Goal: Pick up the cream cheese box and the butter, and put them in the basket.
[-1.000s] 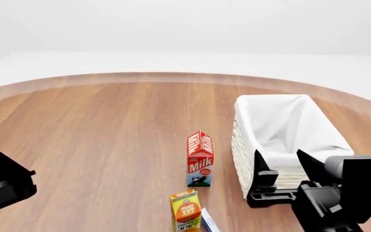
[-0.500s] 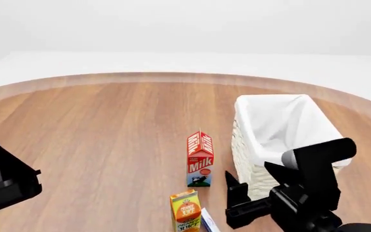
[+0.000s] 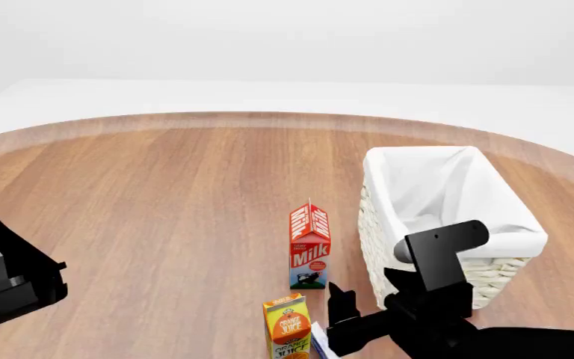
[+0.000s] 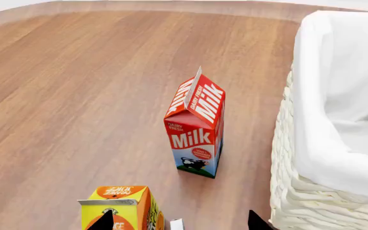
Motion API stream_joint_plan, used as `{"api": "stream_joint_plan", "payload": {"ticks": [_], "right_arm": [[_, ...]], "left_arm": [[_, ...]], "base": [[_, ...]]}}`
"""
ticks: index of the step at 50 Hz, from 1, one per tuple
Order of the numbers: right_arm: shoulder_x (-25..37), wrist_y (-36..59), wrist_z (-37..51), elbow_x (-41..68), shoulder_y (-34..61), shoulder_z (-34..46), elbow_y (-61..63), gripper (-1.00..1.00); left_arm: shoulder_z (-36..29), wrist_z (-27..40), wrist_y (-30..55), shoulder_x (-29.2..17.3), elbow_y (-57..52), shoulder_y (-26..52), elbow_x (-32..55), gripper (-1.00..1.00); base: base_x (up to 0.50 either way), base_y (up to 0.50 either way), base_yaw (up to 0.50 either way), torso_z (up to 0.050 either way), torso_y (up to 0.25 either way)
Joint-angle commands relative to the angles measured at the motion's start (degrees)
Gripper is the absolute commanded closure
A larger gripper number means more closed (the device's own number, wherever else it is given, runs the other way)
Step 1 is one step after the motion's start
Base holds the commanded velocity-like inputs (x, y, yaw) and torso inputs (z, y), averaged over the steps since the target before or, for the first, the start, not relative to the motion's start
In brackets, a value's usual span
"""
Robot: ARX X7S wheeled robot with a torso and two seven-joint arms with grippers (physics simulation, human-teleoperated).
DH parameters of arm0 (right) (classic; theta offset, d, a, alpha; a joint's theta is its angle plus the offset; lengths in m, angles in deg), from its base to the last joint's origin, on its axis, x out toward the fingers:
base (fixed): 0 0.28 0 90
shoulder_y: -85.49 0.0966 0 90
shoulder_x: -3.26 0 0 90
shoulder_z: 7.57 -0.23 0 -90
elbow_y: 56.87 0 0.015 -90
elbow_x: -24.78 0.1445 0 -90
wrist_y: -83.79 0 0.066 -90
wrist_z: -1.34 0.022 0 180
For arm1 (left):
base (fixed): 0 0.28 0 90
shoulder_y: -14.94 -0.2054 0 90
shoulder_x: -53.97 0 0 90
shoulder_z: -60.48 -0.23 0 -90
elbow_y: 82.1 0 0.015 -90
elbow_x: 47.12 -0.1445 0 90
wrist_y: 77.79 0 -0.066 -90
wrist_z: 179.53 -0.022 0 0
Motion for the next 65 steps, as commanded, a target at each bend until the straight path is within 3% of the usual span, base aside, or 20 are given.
{"api": "stream_joint_plan", "payload": {"ticks": [1,65], "right_arm": [[-2.1,-0.2,-4.8,-6.8,-4.2,1.4,-2.7,-1.00],[0.0,-8.1,-20.1,-31.5,-9.3,13.7,-11.3,-1.00]], "left_arm": [[1.3,-1.2,-1.4,0.9,0.6,-0.1,-0.5,-1.00],[-0.1,0.3,-2.4,-0.5,1.6,-0.5,-0.9,-1.00]], "base": [[0.00,0.00,0.00,0.000,0.000],[0.00,0.00,0.00,0.000,0.000]]}}
